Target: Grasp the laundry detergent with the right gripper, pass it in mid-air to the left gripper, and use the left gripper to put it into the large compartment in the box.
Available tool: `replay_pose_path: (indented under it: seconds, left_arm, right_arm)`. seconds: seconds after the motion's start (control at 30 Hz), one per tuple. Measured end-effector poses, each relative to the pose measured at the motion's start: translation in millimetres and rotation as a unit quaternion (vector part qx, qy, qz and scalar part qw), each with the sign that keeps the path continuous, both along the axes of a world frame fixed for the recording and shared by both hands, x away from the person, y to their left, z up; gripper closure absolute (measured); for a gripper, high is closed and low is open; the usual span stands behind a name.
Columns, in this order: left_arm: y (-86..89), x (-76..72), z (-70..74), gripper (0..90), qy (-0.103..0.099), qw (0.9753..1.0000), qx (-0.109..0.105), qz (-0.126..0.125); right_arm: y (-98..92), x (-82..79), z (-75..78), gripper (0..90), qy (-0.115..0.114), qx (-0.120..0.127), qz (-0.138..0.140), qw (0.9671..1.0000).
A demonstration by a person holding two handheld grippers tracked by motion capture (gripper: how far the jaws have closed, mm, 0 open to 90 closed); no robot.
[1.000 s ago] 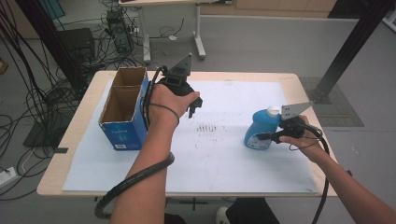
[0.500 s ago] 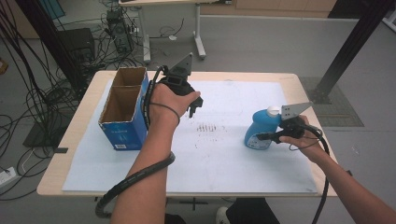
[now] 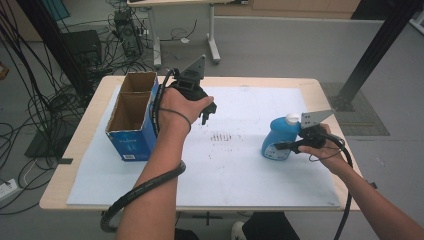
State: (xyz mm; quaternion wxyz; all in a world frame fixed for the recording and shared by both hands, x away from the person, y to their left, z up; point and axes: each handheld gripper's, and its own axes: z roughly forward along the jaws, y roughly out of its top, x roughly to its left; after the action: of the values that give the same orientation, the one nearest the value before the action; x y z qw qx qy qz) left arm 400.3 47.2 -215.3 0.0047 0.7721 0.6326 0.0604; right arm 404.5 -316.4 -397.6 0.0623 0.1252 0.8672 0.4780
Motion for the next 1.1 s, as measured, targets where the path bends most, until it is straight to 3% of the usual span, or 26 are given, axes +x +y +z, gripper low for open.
replay_pose_path:
  seconds: [0.27, 0.5, 0.7, 0.93, 1.03, 1.1]
  left_arm:
    - [0.5, 0.8, 7.7, 6.5, -0.005, 0.9999, 0.0, -0.012]
    - [1.0, 0.9, 18.3, 6.5, -0.009, 0.9994, -0.003, -0.034]
    - [2.0, 0.1, 36.1, 6.4, -0.024, 0.9977, -0.008, -0.063]
    - [5.6, -2.5, 59.7, 6.3, -0.035, 0.9931, -0.014, -0.111]
    - [7.7, -3.3, 69.1, 6.0, -0.041, 0.9903, -0.018, -0.132]
    - [8.1, -4.7, 75.6, 5.8, -0.045, 0.9867, -0.017, -0.155]
  right_arm:
    - [0.6, -4.0, 7.2, 44.6, 0.005, -0.012, -0.017, 0.9998]
    - [2.4, -10.5, 31.4, 44.5, 0.012, -0.023, -0.037, 0.999]
    - [8.2, -15.9, 54.2, 44.6, 0.027, -0.028, -0.057, 0.9976]
    - [27.0, -19.9, 82.4, 44.7, 0.046, -0.026, -0.067, 0.9963]
    - [45.6, -19.3, 98.5, 44.8, 0.057, -0.026, -0.063, 0.9961]
    - [54.6, -18.9, 104.8, 44.9, 0.056, -0.027, -0.059, 0.9963]
